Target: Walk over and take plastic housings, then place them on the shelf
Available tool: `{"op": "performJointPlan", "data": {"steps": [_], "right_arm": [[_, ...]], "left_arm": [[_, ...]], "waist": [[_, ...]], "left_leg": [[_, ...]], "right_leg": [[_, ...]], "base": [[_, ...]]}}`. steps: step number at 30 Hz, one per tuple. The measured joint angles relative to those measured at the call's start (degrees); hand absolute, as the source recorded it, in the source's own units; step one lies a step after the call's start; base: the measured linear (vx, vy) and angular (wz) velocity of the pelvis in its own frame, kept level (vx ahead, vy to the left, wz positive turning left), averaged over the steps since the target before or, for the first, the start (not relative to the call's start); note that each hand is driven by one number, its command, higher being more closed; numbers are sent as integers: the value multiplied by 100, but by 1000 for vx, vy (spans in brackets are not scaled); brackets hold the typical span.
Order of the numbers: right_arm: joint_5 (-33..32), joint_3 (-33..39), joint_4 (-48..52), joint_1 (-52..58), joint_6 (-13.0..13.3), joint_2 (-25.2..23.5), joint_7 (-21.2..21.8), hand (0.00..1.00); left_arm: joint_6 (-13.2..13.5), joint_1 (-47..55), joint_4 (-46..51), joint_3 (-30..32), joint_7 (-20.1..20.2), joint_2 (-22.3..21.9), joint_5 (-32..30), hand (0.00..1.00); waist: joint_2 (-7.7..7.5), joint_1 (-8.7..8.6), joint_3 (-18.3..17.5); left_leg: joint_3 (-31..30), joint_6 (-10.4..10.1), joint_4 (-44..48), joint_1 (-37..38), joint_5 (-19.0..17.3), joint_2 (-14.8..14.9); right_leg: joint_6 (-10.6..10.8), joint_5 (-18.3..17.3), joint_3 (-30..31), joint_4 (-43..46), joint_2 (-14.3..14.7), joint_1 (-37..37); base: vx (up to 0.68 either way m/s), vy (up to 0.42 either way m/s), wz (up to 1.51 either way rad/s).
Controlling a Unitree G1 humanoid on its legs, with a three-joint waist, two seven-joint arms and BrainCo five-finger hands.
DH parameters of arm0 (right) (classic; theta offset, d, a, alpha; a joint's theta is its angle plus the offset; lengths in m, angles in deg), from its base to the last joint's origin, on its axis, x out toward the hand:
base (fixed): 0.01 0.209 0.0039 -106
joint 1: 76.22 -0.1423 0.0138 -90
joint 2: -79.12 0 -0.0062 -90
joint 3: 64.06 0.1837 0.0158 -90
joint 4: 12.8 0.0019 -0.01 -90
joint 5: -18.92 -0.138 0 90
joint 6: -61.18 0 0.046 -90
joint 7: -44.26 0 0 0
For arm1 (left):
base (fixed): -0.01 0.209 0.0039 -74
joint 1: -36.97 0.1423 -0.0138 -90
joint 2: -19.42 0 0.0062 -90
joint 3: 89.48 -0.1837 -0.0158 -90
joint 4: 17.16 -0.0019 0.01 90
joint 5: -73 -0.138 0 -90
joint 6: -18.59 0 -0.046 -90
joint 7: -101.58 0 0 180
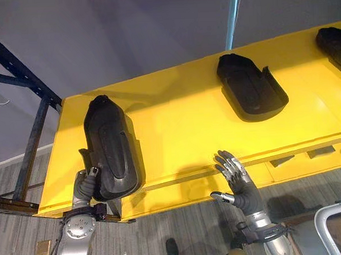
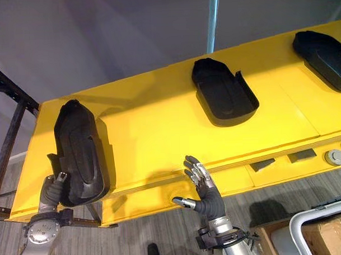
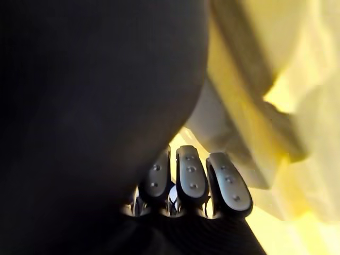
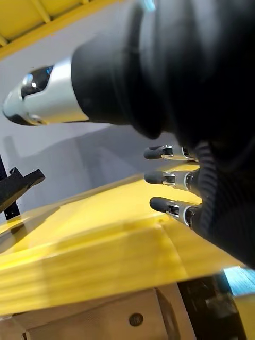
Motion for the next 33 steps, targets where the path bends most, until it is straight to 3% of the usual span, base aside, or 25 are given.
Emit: {"op": "performJointPlan", "data": {"steps": [11, 17, 20, 21, 25, 27, 30, 33], "right_arm": [[-79, -162, 235, 38, -41, -10, 67, 0], [-76, -274, 192, 124, -39, -44, 236, 0], [-72, -273, 157, 234, -38, -104, 288, 0], [-57, -274, 104, 249, -35, -147, 293, 0], [-56, -270, -157, 333, -27, -328, 291, 0], [-57, -257, -157, 505, -29, -377, 293, 0], [-69, -226, -153, 798, -33, -404, 333, 0], [-104, -77, -151, 1014, -32, -458, 372, 0]], "left_arm": [[-15, -528, -645, 101, -122, 10, 1024, 0], [367, -576, -794, 145, -352, 10, 1458, 0], [609, -510, -347, 369, -484, 9, 1559, 0], [764, -393, -18, 452, -553, 8, 1564, 100], [1410, 299, 1249, 503, -616, -252, 1566, 100], [1657, 1174, 2170, 423, -345, -890, 1608, 100], [1718, 2281, 2531, 59, 167, -1496, 1809, 100], [1688, 3003, 2571, -406, 804, -1806, 2254, 100]], "waist": [[-6, -66, 25], [-30, -73, -58], [-47, -67, -271], [-61, -62, -340], [-67, -17, -643], [-66, -13, -757], [-76, 100, -801], [-67, 114, -809]], "left_leg": [[181, -42, -113, 331, -26, 4], [187, -67, -155, 587, -48, 35], [98, -63, -189, 698, -46, 45], [82, -65, -195, 781, -49, 52], [0, -74, -193, 889, -72, 87], [-91, -79, -155, 937, -125, 96], [-146, -98, -23, 895, -200, 127], [-306, -68, 4, 624, -203, 170]], "right_leg": [[5, 3, 111, -41, -18, 215], [35, 28, 43, -206, 22, 567], [38, 31, -61, -323, 27, 771], [39, 32, -89, -386, 33, 891], [41, 33, -244, -559, 58, 1145], [40, 32, -346, -659, 65, 1311], [29, 34, -399, -725, 120, 1365], [-12, 55, -599, -811, 159, 1265]], "base": [[8, 3, -7], [1, 2, 0], [22, 8, 12], [30, 6, 12], [11, -4, 13], [-14, -12, 15], [-45, -20, 11], [-57, -30, 27]]}}
